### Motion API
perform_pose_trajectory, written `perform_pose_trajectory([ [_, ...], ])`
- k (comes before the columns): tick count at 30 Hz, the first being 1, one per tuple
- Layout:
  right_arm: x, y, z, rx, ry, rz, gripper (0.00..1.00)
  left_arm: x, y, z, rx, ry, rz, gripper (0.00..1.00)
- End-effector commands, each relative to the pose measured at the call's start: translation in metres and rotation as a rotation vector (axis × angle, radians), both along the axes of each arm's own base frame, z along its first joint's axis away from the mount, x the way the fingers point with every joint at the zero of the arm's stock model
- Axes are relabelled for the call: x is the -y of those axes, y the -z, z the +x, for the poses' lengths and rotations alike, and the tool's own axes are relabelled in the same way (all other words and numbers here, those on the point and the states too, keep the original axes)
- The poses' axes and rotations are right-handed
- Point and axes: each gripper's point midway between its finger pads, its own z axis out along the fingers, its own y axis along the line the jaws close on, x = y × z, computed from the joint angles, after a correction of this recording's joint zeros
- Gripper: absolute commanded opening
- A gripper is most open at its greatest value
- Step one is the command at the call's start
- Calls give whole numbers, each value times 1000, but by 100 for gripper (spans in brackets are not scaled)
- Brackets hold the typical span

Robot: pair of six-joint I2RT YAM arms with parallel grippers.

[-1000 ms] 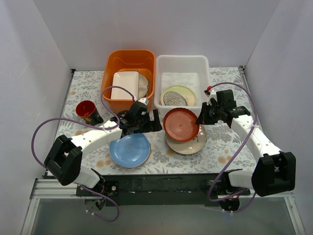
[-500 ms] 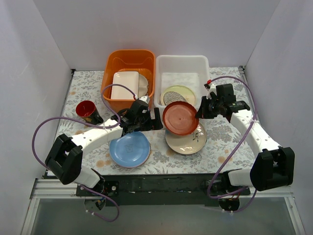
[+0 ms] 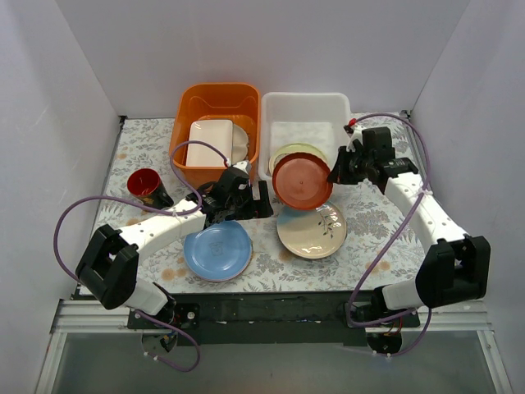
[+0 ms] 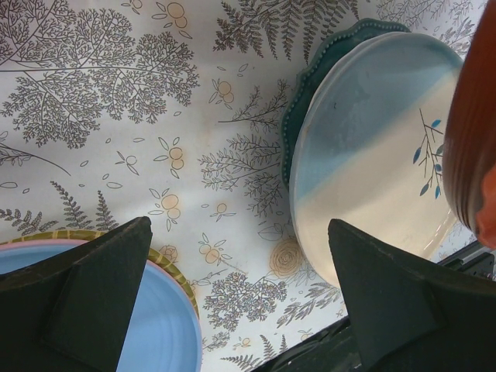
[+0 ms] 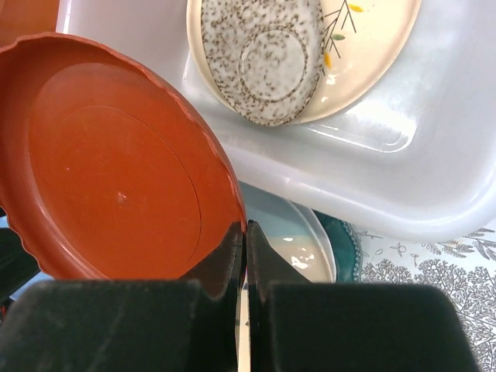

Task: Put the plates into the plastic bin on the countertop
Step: Place the plate in the plastic bin.

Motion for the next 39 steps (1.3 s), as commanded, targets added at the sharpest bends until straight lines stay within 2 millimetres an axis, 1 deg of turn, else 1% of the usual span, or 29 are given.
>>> perform_pose_trajectory([
  [1, -4, -29, 27, 94, 23, 28, 1, 2, -13, 3, 33, 6, -16, 98],
  [3, -3, -29, 32, 97, 29, 26, 1, 2, -13, 2, 28, 6, -18, 98],
  [10, -5, -38, 56, 122, 48, 31, 1, 1, -14, 1, 33, 5, -21, 98],
  [11, -4, -40, 62, 129, 55, 26, 1, 1, -14, 1, 34, 3, -22, 98],
  [15, -6, -41, 72, 132, 57, 28, 1, 0, -14, -1, 32, 1, -23, 98],
  [16, -7, -39, 75, 125, 58, 28, 1, -1, -14, -1, 31, 0, -23, 98],
  [18, -8, -43, 80, 137, 61, 32, 1, -1, -13, -1, 30, 0, -22, 98],
  [24, -7, -40, 95, 133, 75, 31, 1, -1, -14, -2, 31, 0, -23, 98],
  [25, -7, -43, 98, 144, 76, 32, 1, -2, -14, -2, 32, -3, -25, 98],
  [29, -2, -40, 110, 138, 96, 25, 1, -2, -13, -3, 31, -3, -24, 98],
  [31, -1, -38, 114, 135, 100, 26, 1, -3, -13, -3, 32, -2, -23, 98],
  [34, 6, -36, 121, 129, 119, 35, 1, -3, -14, -3, 33, -4, -24, 98],
  [39, 10, -32, 131, 123, 128, 51, 1, -3, -14, -3, 31, -4, -25, 98],
])
